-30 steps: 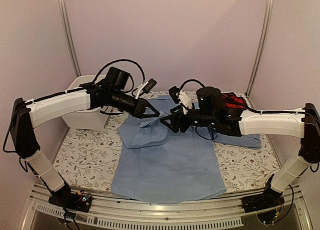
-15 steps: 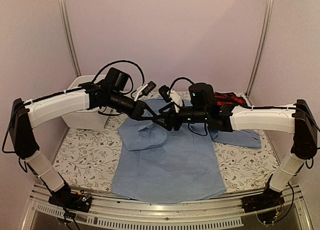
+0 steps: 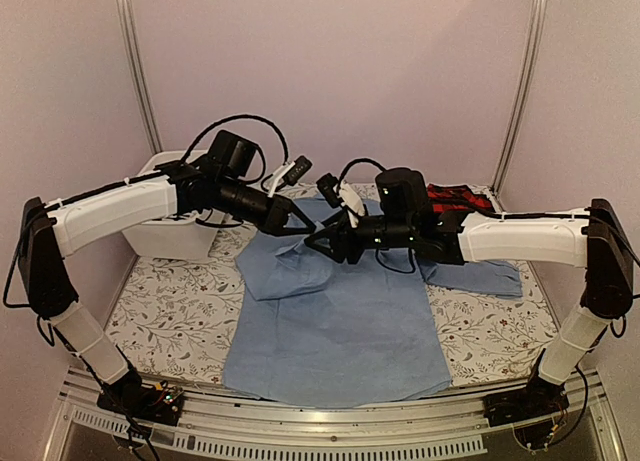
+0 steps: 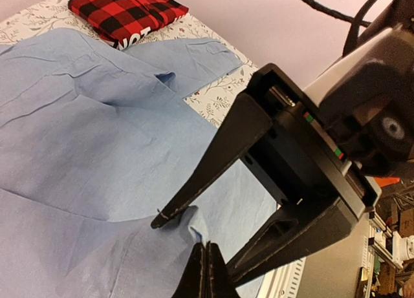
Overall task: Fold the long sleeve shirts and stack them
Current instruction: Pass from the left arm to the right, then move the flattened shirt to the center of the board.
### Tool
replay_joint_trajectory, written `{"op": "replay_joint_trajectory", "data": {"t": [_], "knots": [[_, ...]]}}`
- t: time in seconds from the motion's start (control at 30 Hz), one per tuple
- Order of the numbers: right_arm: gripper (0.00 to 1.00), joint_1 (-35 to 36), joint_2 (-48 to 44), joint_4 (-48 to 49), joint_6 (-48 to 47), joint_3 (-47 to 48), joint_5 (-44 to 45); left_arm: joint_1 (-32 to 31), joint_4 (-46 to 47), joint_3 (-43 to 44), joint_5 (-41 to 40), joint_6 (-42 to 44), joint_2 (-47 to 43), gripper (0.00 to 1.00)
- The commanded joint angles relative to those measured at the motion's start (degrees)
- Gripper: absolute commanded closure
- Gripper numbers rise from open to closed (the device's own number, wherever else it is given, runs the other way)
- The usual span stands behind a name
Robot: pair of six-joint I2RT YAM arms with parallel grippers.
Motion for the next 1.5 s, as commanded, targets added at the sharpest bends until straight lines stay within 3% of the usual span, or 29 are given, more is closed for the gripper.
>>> {"op": "replay_joint_trajectory", "data": {"t": [0.0,0.23,0.3,0.37,0.47,0.53,0.7,0.87,1.13,1.47], "knots": [[0.61,-0.31,0.52,0.05,1.56,0.8,0.2,0.65,0.3,2.23,-0.76,-0.09,-1.23,1.0],[1.0,-0.33,1.14,-1.19,2.57,2.31,7.88,2.49,1.96,2.56,-1.85,-3.04,-1.95,1.0],[1.0,-0.32,1.26,-1.85,3.15,3.1,10.53,3.02,2.26,2.44,-2.19,-3.83,-2.0,1.0],[1.0,-0.32,1.24,-2.11,3.37,4.1,14.14,3.39,2.33,2.34,-2.99,-4.53,-2.07,0.9],[1.0,-0.31,2.14,-3.59,3.93,6.87,17.86,3.58,2.1,2.28,-4.61,-5.25,-2.45,0.88],[1.0,-0.31,3.13,-4.17,3.9,8.49,20.78,3.92,1.7,2.32,-6.16,-5.99,-2.7,0.74],[1.0,-0.57,5.59,-5.87,4.8,11.97,29.92,4.79,-2.6,1.64,-13.26,-9.09,-5.04,0.54],[1.0,-3.62,6.64,-7.1,7.45,16.82,33.87,5.08,-6.52,-4.72,-18.7,-15.66,-10.32,0.53],[1.0,-6.0,15.49,-15.13,8.79,28.4,34.27,5.13,-8.62,-23.34,-22.36,-25.01,-18.02,0.54],[1.0,-7.55,25.76,-20.76,13.63,29.45,30.96,2.42,-12.22,-41.88,-24.72,-35.2,-27.69,0.54]]}}
